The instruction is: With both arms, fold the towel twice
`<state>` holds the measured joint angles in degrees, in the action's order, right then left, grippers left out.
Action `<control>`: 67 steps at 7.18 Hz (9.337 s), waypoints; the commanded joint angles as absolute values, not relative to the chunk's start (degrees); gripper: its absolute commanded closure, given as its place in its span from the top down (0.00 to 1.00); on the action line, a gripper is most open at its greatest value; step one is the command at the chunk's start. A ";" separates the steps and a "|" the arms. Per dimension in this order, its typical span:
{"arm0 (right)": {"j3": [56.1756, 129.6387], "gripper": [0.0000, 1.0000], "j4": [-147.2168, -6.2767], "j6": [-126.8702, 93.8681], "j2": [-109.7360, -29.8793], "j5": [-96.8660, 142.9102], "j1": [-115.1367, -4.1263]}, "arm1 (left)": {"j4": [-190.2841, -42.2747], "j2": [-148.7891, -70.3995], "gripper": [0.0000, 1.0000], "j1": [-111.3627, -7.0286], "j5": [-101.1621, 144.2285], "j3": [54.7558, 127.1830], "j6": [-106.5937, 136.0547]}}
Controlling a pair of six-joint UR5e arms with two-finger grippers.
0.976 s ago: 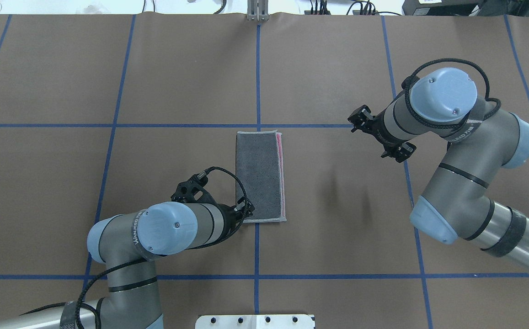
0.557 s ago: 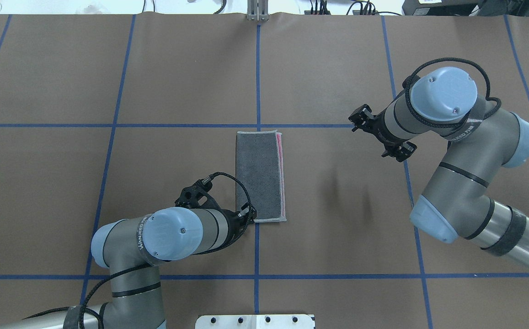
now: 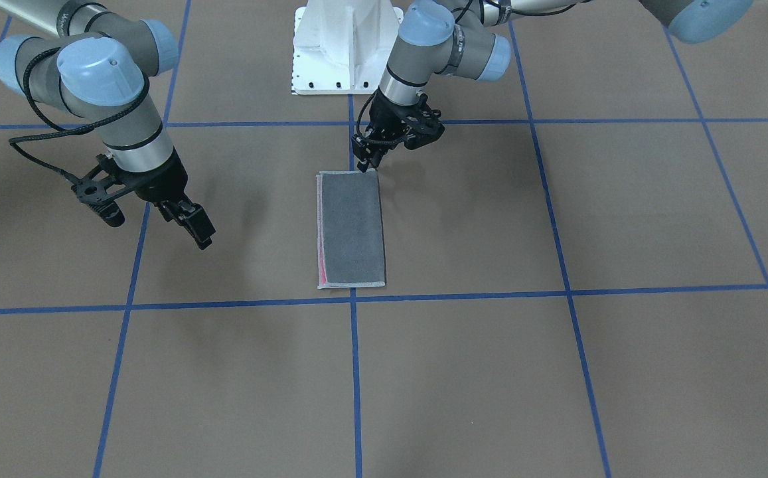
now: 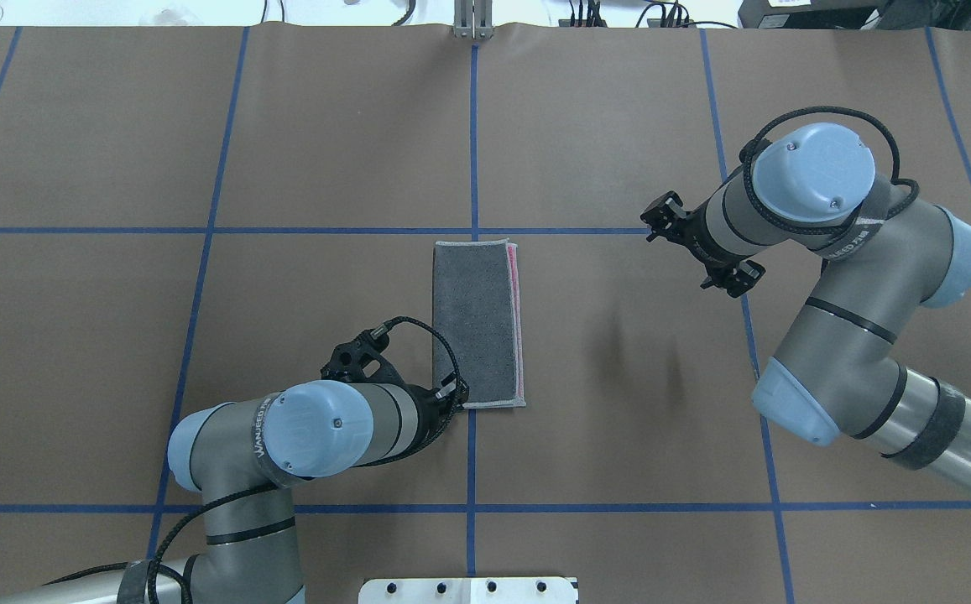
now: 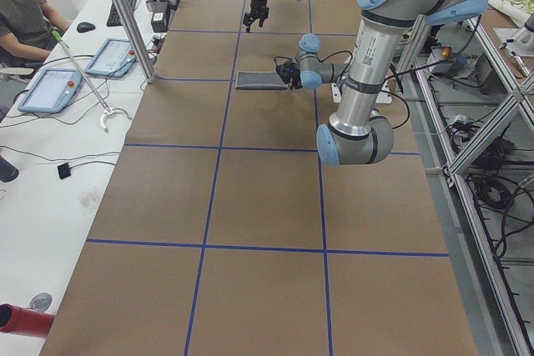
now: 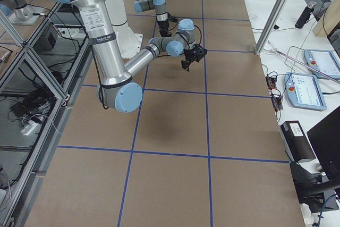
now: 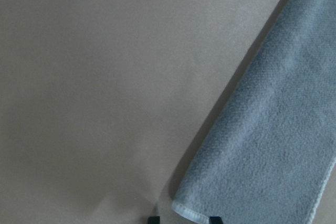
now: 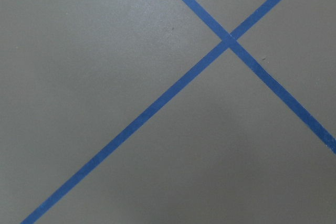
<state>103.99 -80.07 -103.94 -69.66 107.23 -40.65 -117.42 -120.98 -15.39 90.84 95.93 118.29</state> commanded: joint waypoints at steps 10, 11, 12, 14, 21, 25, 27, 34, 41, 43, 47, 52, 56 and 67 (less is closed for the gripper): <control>104.06 1.00 -80.07 -104.94 -69.61 107.05 -40.52 | -117.33 -121.29 0.00 -15.73 90.70 96.68 119.09; 103.98 1.00 -80.07 -104.85 -69.78 107.05 -40.52 | -117.33 -121.29 0.00 -15.82 90.70 97.46 119.09; 103.80 1.00 -80.07 -104.85 -69.87 107.05 -40.52 | -117.33 -121.38 0.00 -16.26 90.70 98.34 119.09; 103.36 1.00 -80.07 -104.77 -69.96 107.05 -40.52 | -114.63 -126.44 0.00 -21.68 90.79 96.34 119.27; 101.60 1.00 -79.98 -104.06 -69.79 107.05 -40.43 | -115.22 -136.14 0.00 -30.58 92.19 80.42 119.62; 101.51 1.00 -79.98 -104.32 -69.79 106.70 -39.99 | -118.99 -136.14 0.00 -30.67 92.20 77.27 119.53; 101.60 1.00 -79.98 -104.68 -69.44 106.70 -39.82 | -119.09 -136.14 0.99 -31.64 92.29 76.64 119.36; 101.78 1.00 -79.98 -104.24 -68.64 106.96 -39.81 | -118.57 -136.40 1.00 -32.26 96.94 77.77 119.88; 101.60 1.00 -79.98 -102.04 -71.19 106.79 -40.69 | -123.01 -139.82 1.00 -31.29 96.94 71.92 120.23; 101.60 1.00 -79.98 -102.04 -71.89 106.70 -41.04 | -124.28 -141.33 1.00 -31.29 96.86 69.17 120.23; 101.69 1.00 -79.98 -102.13 -71.72 106.70 -40.87 | -124.19 -140.63 1.00 -31.38 97.21 67.59 119.27; 101.69 1.00 -79.98 -102.66 -71.28 106.61 -40.87 | -122.45 -134.15 1.00 -32.08 101.06 74.57 119.09; 101.78 1.00 -79.98 -102.92 -71.02 106.61 -40.78 | -119.97 -134.56 1.00 -32.79 103.18 77.17 119.79; 100.99 1.00 -80.07 -102.30 -71.19 106.70 -40.78 | -119.79 -134.22 1.00 -31.29 103.18 76.20 120.23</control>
<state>101.15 -80.03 -102.37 -71.21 106.67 -40.78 -119.83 -134.69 -31.37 103.17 75.96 120.16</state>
